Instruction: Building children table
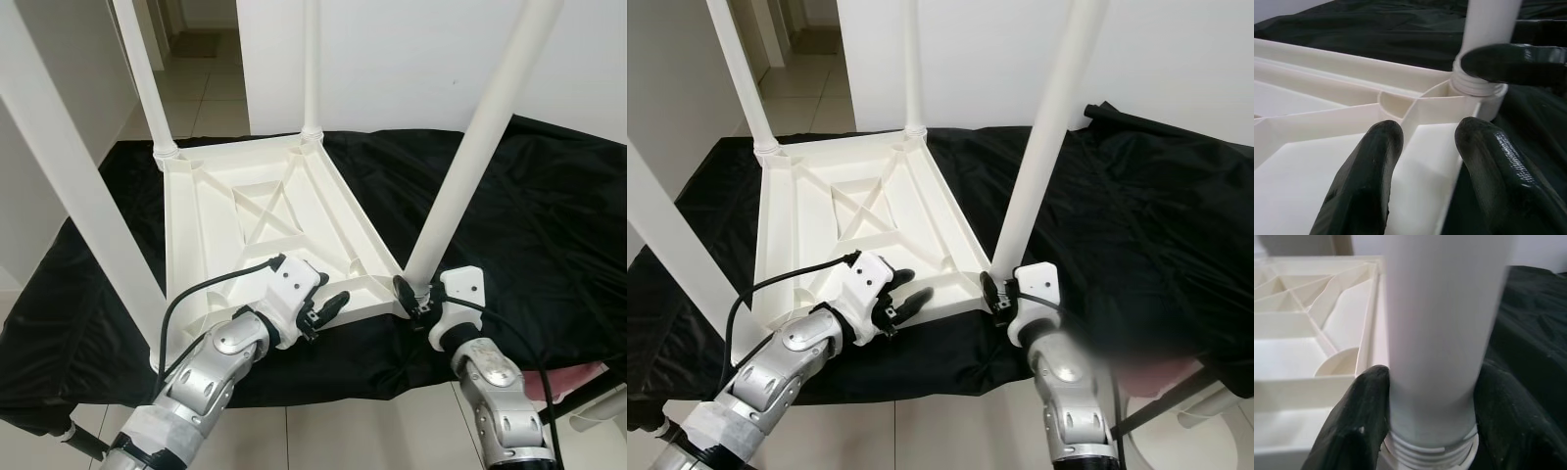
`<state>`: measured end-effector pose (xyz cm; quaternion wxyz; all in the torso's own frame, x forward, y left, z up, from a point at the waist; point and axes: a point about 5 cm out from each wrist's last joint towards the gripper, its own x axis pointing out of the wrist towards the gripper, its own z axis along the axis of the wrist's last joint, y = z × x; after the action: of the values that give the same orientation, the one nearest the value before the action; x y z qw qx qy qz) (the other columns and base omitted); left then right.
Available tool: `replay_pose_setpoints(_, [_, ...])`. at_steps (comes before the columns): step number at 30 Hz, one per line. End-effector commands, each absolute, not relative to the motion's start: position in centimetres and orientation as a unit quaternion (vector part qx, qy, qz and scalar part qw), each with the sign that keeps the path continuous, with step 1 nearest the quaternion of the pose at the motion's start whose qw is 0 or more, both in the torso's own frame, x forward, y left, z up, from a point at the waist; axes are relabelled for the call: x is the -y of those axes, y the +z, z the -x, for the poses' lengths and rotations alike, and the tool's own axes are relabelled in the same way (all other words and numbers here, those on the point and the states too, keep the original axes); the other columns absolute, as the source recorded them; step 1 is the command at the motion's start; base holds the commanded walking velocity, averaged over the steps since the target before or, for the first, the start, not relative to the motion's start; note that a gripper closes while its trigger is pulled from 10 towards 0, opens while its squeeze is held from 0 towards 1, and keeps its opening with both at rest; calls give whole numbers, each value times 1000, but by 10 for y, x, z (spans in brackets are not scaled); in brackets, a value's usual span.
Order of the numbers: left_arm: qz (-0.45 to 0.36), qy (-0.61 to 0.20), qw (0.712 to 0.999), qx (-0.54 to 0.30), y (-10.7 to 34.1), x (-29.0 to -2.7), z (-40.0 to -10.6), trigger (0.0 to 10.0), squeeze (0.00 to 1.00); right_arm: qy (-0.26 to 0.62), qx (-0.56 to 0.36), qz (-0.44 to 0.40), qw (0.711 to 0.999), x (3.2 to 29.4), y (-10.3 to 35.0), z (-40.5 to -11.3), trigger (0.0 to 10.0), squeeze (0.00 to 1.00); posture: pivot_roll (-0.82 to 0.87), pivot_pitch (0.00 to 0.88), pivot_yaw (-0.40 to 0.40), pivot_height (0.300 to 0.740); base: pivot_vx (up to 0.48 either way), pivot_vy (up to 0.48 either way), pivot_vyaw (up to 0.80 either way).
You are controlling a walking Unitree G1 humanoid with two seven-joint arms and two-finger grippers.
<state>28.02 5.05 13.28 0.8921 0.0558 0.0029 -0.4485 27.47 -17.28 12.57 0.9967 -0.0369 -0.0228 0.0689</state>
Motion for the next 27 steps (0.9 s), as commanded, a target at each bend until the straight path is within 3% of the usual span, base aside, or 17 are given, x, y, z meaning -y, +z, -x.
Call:
replay_pose_setpoints(1, [-67,-481,874,-7,131,-50,-278,10000,0,37,-10,42,998,183,114,-272,10000,0,-56,2,38,740,0,0,0])
replay_pose_setpoints(6, [-74,-482,873,-9,129,-51,-276,10000,0,-92,-9,-16,996,167,111,-274,10000,0,-25,0,25,740,0,0,0])
replay_pose_setpoints(10, [-74,-478,875,-10,128,-53,-276,10000,0,-82,-6,-21,996,147,113,-278,10000,0,-15,0,19,740,0,0,0])
replay_pose_setpoints(19, [-74,-474,877,-8,129,-52,-276,10000,0,-59,-10,-24,998,135,113,-275,10000,0,-11,0,6,740,0,0,0])
replay_pose_setpoints(20, [-73,-474,878,-7,129,-53,-276,10000,0,-55,-7,-23,998,134,113,-274,10000,1000,-11,0,6,740,0,0,0])
replay_pose_setpoints(27, [-70,-474,878,-8,128,-51,-272,10000,0,-57,-3,-24,998,133,115,-274,10000,1000,-6,0,-7,740,0,0,0])
